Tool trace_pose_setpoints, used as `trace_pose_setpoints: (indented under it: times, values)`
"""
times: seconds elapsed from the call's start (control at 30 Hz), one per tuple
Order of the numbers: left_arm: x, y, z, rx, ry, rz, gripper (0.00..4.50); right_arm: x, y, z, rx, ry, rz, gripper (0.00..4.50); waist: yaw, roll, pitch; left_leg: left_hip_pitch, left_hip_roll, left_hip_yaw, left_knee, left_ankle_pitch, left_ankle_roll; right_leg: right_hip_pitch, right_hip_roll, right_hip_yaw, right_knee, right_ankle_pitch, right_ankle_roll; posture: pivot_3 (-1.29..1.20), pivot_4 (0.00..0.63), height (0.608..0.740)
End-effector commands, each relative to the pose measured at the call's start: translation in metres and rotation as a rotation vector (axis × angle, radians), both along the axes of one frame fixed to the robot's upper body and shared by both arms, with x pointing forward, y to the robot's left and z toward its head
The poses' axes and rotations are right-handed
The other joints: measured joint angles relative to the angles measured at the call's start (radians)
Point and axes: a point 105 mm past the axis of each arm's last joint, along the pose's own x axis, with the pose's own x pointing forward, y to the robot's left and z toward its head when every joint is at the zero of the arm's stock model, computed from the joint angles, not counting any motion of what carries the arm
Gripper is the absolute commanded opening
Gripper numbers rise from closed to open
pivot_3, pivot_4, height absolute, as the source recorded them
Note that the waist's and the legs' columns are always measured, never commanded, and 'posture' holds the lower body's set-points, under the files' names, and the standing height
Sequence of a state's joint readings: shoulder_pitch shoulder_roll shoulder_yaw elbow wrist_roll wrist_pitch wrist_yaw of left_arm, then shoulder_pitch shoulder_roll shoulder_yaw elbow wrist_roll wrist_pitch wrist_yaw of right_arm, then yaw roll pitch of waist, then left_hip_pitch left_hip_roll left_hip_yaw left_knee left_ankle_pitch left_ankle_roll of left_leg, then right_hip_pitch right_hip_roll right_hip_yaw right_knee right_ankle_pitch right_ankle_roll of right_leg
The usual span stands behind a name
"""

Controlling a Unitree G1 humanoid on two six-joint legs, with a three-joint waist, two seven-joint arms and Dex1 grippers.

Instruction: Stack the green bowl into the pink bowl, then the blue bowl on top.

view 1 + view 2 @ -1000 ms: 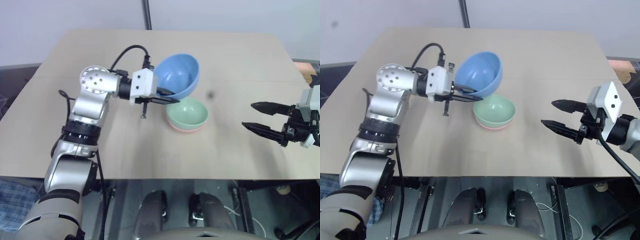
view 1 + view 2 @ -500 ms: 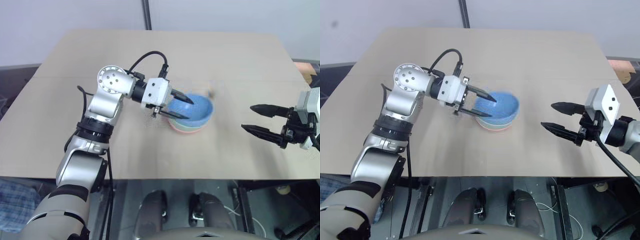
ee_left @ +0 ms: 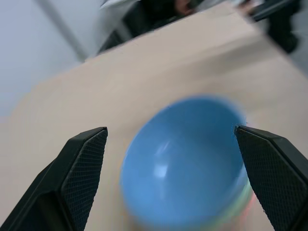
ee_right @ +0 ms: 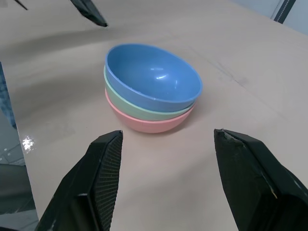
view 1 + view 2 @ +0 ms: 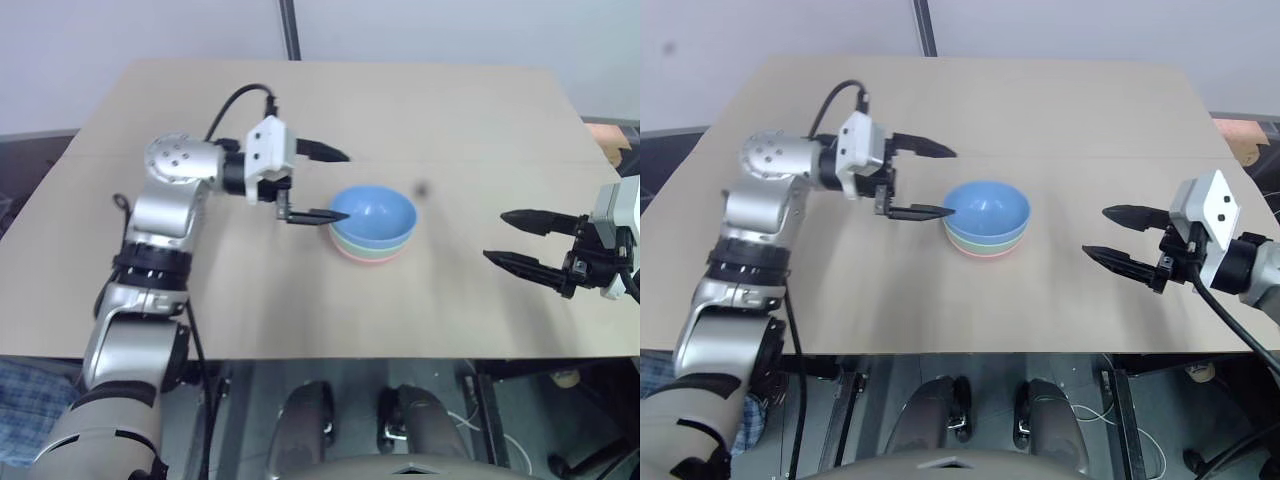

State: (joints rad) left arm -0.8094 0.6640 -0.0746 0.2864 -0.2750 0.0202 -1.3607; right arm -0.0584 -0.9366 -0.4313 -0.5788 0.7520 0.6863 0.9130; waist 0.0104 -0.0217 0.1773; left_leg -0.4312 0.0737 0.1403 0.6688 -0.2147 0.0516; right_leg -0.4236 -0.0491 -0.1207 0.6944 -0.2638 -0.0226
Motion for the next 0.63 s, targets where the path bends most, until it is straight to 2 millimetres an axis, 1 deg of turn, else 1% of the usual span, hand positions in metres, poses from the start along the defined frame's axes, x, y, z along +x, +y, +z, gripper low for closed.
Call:
trace_pose_setpoints:
  times: [0.03, 0.13, 0.2, 0.3, 0.5, 0.63]
  values:
    - [0.0, 0.039, -0.003, -0.045, 0.006, 0.192, 4.47, 0.001, -0.01, 0.009, -0.008, -0.057, -0.034, 3.31, 0.0, 0.0, 0.0, 0.0, 0.0, 0.0, 0.0, 0.0, 0.0, 0.0, 0.0, 0.0, 0.0, 0.0, 0.0, 0.0, 0.15, 0.74]
    - [-0.007, 0.059, -0.01, -0.087, 0.052, 0.295, 4.47, 0.003, -0.017, 0.007, 0.006, -0.062, -0.051, 3.31, 0.002, 0.0, 0.0, 0.0, 0.0, 0.0, 0.0, 0.0, 0.0, 0.0, -0.001, 0.0, 0.0, 0.0, 0.0, 0.0, 0.15, 0.74]
    - [-0.014, 0.066, -0.01, -0.112, 0.067, 0.328, 4.47, 0.003, -0.021, 0.005, 0.007, -0.065, -0.054, 3.31, 0.009, 0.0, 0.0, 0.0, 0.0, -0.001, 0.0, 0.0, 0.0, 0.0, -0.002, -0.001, 0.0, 0.0, 0.0, 0.0, 0.15, 0.74]
    - [-0.025, 0.075, -0.009, -0.161, 0.106, 0.366, 4.47, 0.004, -0.026, 0.002, 0.007, -0.063, -0.048, 3.31, 0.007, 0.0, 0.0, 0.0, 0.0, -0.001, 0.0, 0.0, 0.001, 0.001, -0.003, -0.002, -0.001, 0.0, 0.0, 0.0, 0.15, 0.74]
    - [-0.041, 0.078, -0.016, -0.15, 0.154, 0.379, 4.47, 0.002, -0.027, -0.005, -0.003, -0.045, 0.007, 3.31, 0.004, 0.0, 0.0, 0.001, 0.0, -0.002, 0.0, -0.002, 0.003, 0.002, -0.003, -0.002, 0.0, 0.0, 0.0, 0.0, 0.15, 0.74]
    - [-0.044, 0.077, -0.018, -0.123, 0.137, 0.38, 4.47, 0.002, -0.027, -0.006, -0.012, -0.039, 0.027, 3.31, 0.004, 0.0, 0.0, 0.001, 0.0, -0.001, 0.0, -0.003, 0.004, 0.002, -0.003, -0.002, 0.0, 0.0, 0.0, 0.0, 0.15, 0.74]
